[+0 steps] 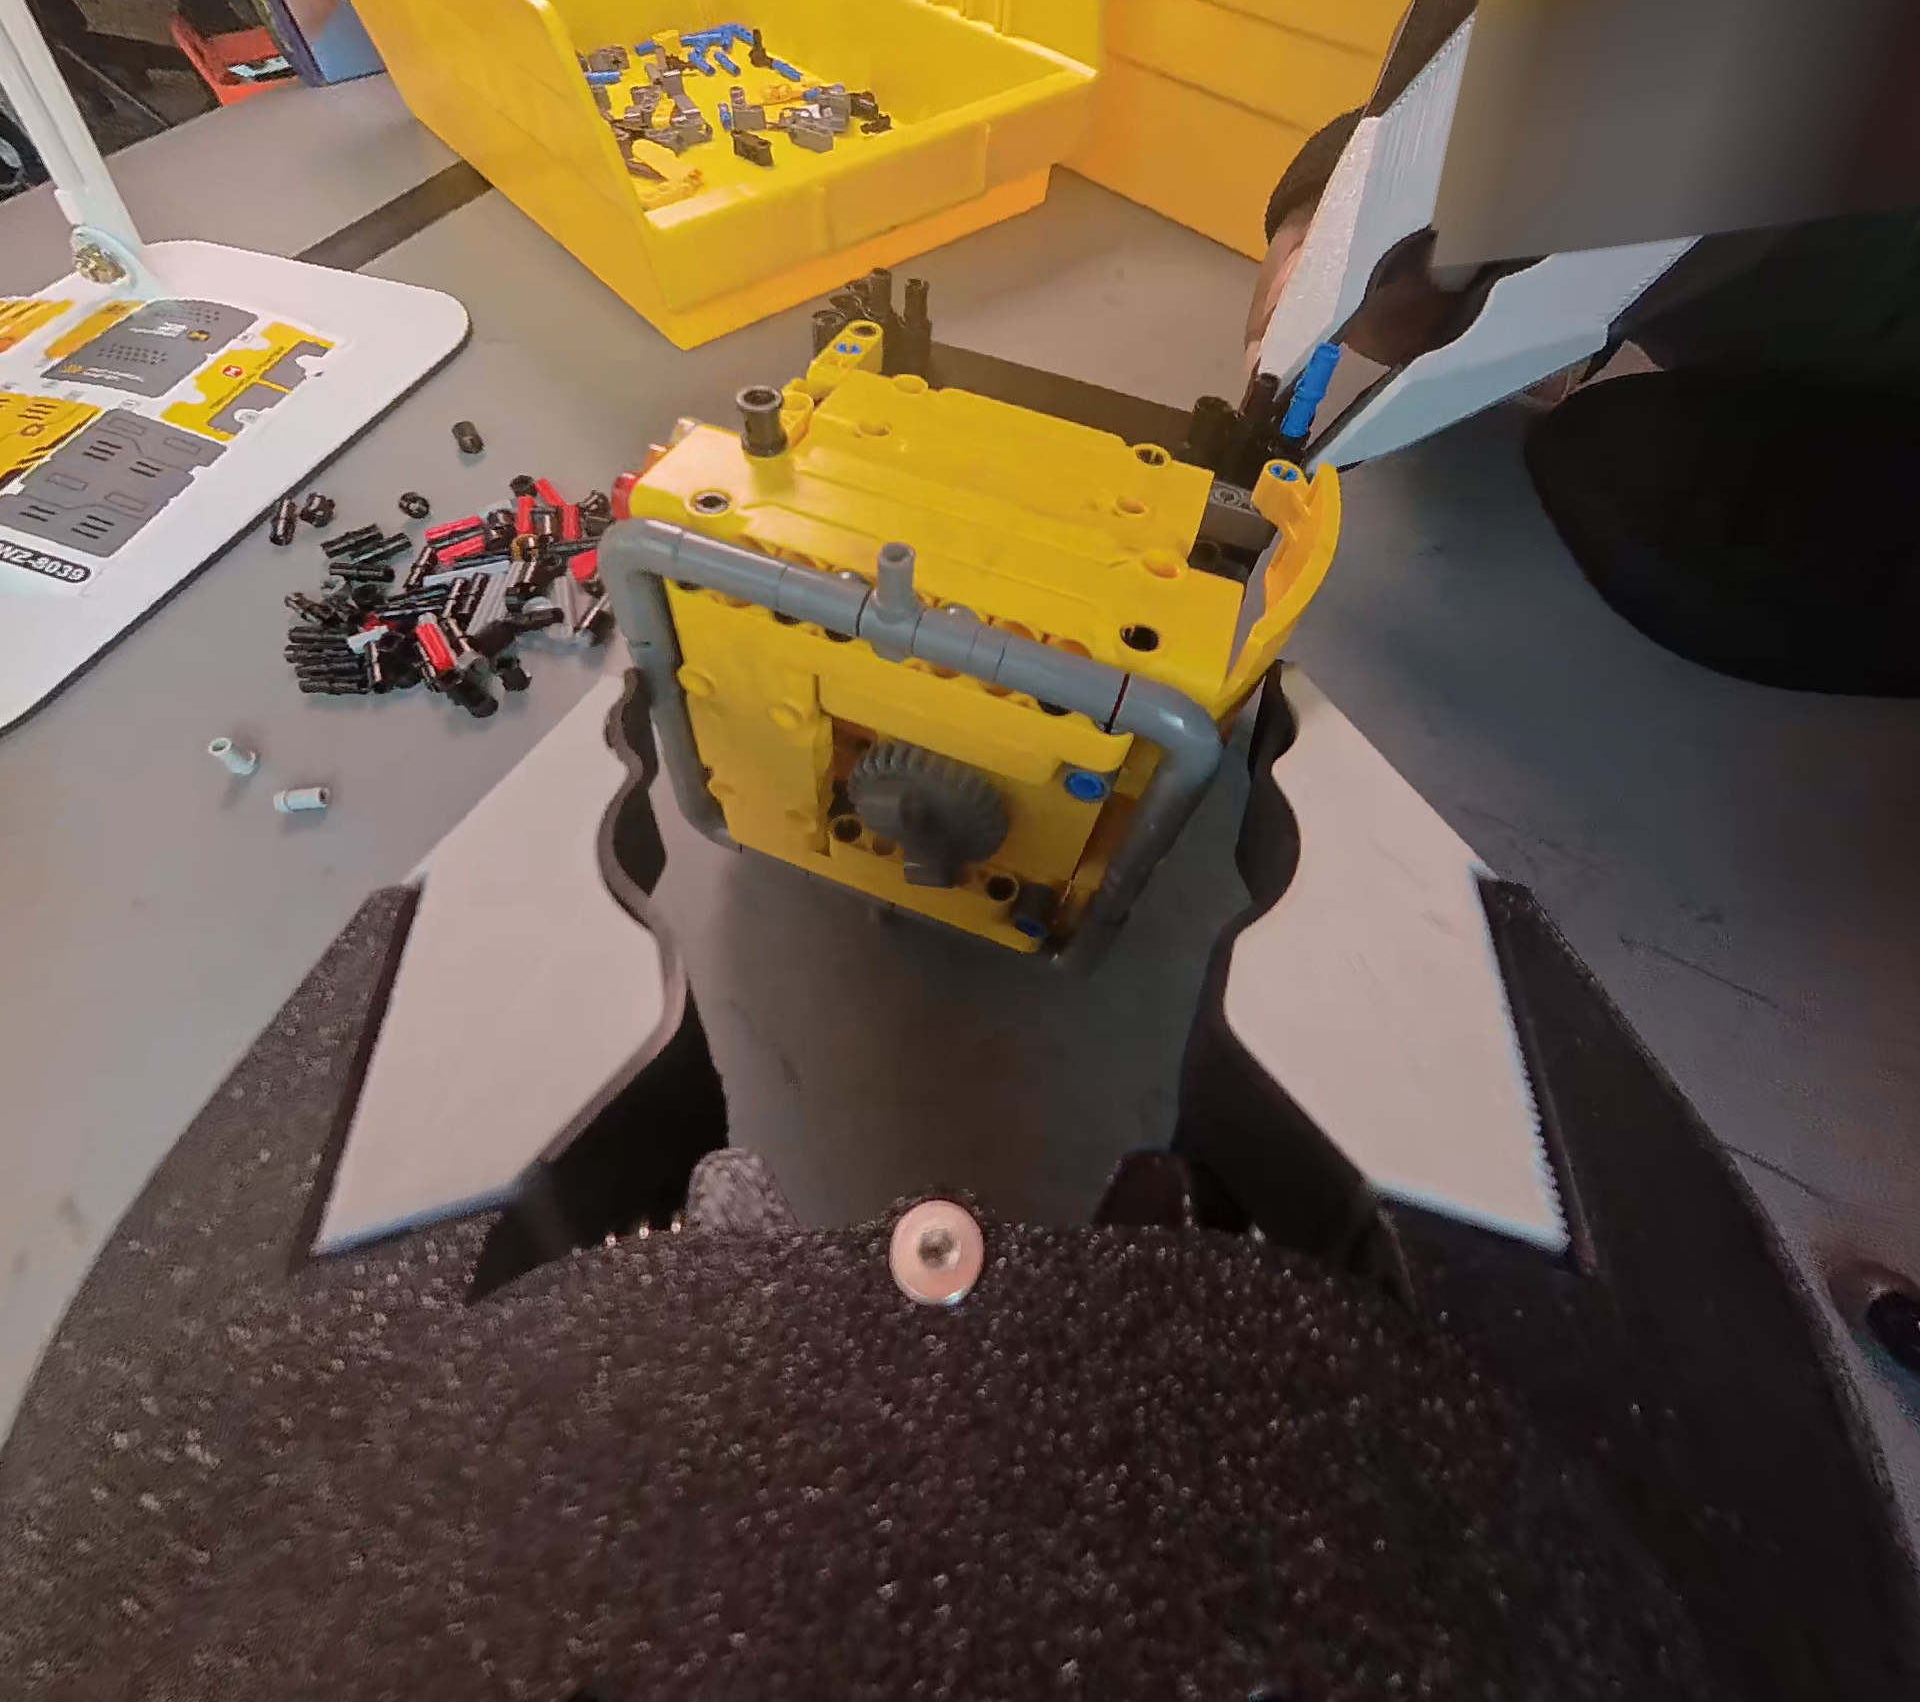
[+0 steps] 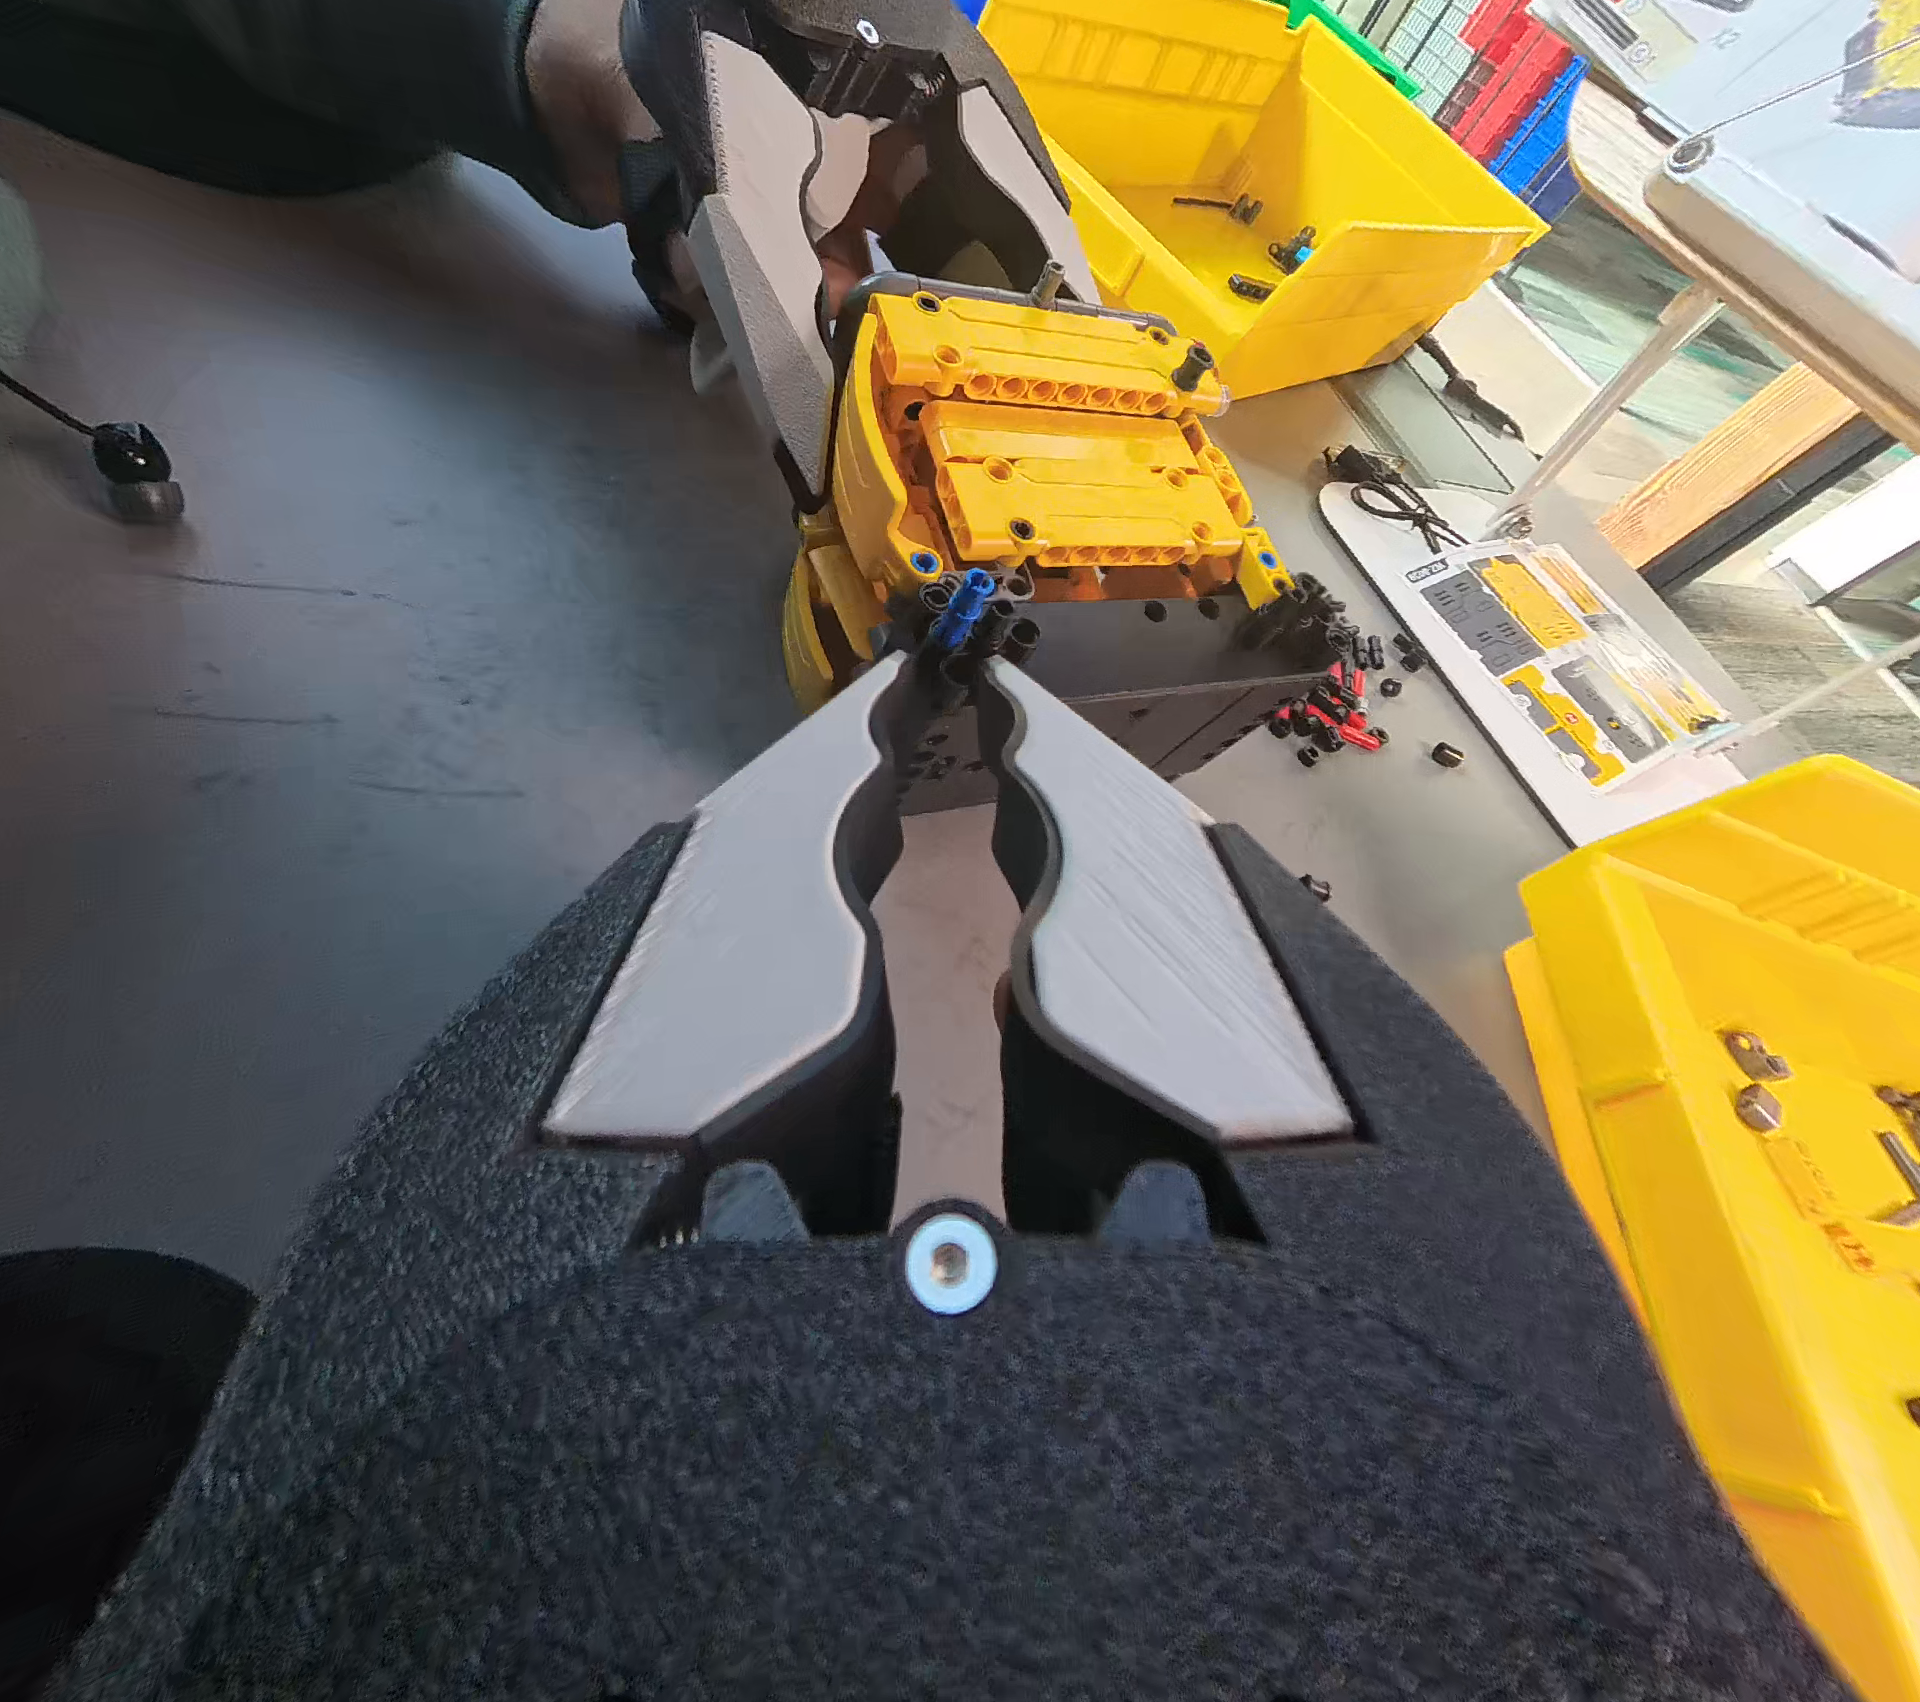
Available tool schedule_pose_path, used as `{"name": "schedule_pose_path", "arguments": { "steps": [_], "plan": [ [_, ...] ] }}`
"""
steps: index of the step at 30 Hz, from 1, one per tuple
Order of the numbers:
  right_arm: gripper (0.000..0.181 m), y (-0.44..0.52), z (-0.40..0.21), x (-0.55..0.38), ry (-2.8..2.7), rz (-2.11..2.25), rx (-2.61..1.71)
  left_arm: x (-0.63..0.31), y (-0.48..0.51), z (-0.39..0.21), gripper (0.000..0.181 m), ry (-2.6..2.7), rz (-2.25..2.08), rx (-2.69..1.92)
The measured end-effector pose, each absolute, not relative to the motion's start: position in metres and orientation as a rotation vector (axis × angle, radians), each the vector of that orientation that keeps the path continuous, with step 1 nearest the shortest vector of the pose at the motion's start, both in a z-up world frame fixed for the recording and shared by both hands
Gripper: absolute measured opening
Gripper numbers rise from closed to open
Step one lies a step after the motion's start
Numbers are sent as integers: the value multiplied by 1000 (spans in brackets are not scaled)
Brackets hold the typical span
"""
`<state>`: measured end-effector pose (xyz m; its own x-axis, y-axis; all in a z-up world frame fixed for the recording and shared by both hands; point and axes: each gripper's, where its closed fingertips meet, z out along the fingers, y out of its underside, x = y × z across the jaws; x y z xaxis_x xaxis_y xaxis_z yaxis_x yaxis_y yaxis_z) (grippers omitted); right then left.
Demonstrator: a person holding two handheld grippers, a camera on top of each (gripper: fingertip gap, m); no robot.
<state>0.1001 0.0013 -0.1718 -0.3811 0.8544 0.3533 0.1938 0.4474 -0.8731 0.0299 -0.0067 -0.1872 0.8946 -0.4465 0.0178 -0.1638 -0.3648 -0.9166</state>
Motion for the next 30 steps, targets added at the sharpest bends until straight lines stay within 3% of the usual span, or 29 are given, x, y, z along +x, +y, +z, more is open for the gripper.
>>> {"name": "schedule_pose_path", "arguments": {
  "steps": [16,30],
  "plan": [
    [8,-20,-171,109,-1909,1379,-939,37,-23,-187,112,535,-394,-1924],
    [8,-21,-171,108,-1928,1392,-930,35,-23,-187,112,539,-387,-1924]
  ]
}}
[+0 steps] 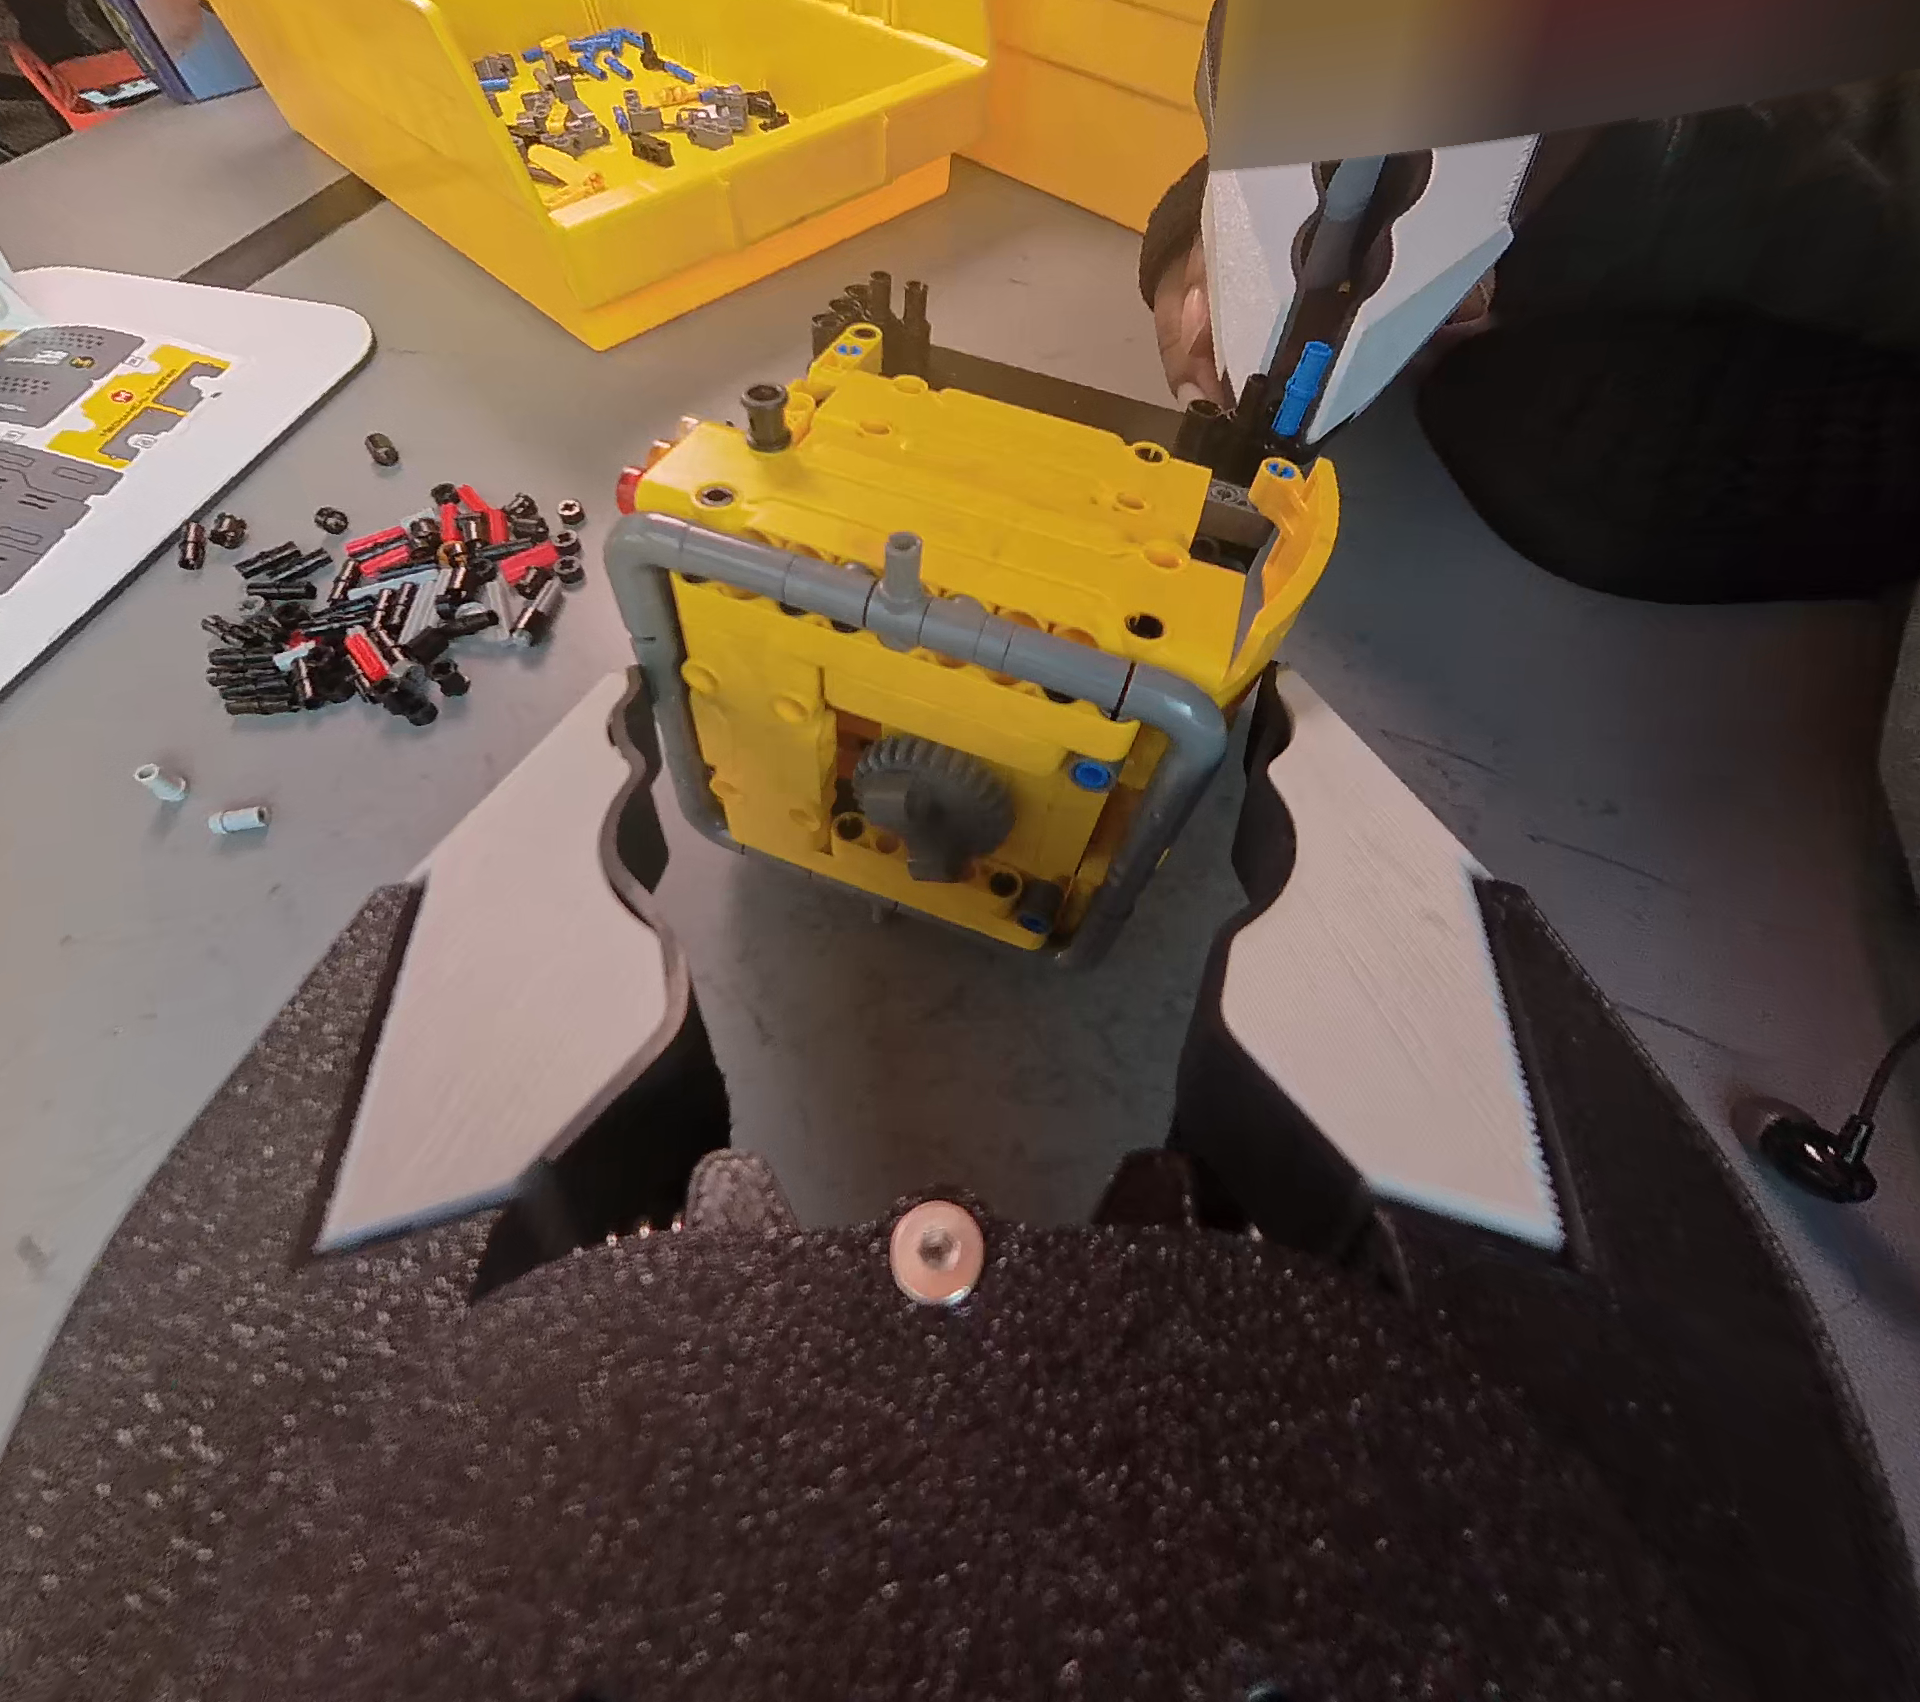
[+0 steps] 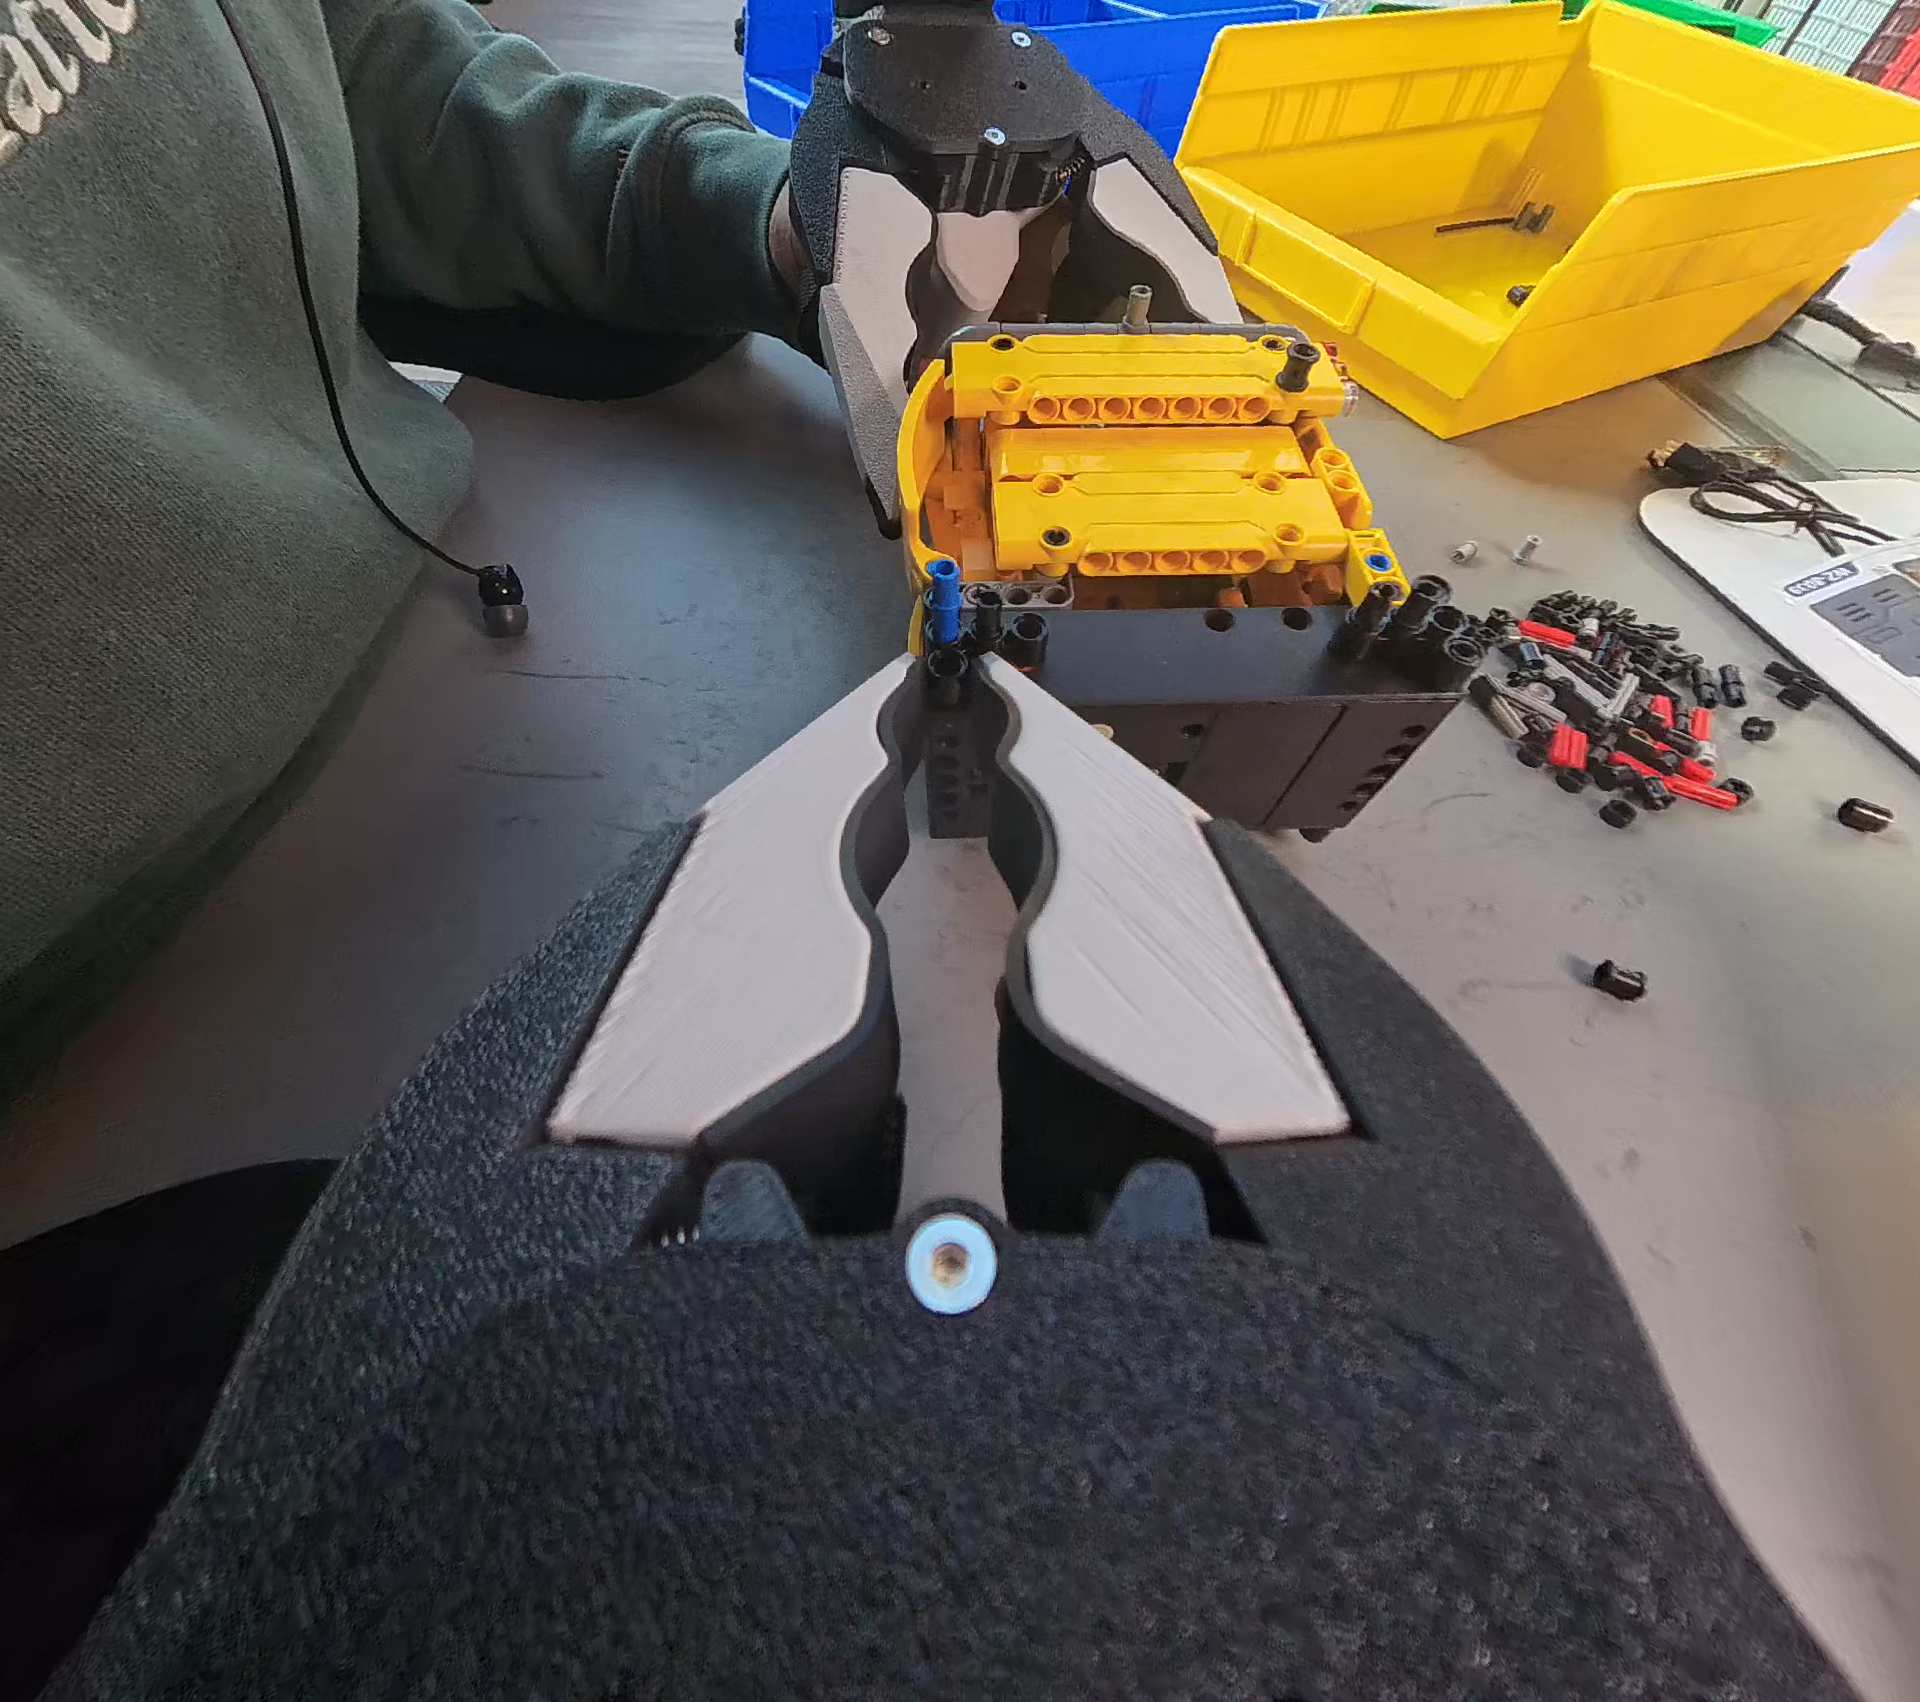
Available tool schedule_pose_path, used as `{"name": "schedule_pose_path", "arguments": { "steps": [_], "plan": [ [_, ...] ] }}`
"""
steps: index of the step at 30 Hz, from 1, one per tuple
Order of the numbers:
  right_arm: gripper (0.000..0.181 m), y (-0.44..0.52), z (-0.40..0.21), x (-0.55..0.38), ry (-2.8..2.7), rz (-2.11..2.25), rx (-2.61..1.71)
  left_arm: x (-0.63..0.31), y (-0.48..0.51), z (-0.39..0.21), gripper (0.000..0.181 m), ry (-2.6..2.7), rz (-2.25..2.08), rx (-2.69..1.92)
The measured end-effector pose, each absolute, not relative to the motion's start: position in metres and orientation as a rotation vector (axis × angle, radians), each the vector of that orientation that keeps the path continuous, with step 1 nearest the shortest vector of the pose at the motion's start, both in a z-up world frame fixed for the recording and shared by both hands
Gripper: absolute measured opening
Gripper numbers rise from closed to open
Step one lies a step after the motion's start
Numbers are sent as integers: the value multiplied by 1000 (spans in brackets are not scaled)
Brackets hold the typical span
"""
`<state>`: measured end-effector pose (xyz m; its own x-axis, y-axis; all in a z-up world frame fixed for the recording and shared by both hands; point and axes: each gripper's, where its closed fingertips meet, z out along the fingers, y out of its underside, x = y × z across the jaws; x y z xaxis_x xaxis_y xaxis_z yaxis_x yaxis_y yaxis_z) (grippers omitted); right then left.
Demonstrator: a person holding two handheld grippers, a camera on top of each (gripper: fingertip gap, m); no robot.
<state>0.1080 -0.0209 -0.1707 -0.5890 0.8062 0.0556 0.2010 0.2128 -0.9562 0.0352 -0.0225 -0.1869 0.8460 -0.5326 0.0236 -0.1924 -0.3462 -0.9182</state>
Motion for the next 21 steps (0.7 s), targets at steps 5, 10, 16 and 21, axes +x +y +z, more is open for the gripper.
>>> {"name": "schedule_pose_path", "arguments": {
  "steps": [5,10,16,21],
  "plan": [
    [16,-16,-167,110,-1936,1333,-928,35,-23,-187,112,540,-380,-1923],
    [14,-21,-145,112,-2007,1268,-909,37,-25,-186,119,545,-401,-1918],
    [9,-22,-154,107,-2260,1004,-901,34,-24,-183,139,595,-489,-1923],
    [4,-25,-158,106,-2399,858,-896,48,-14,-184,142,642,-620,-1912]
  ]
}}
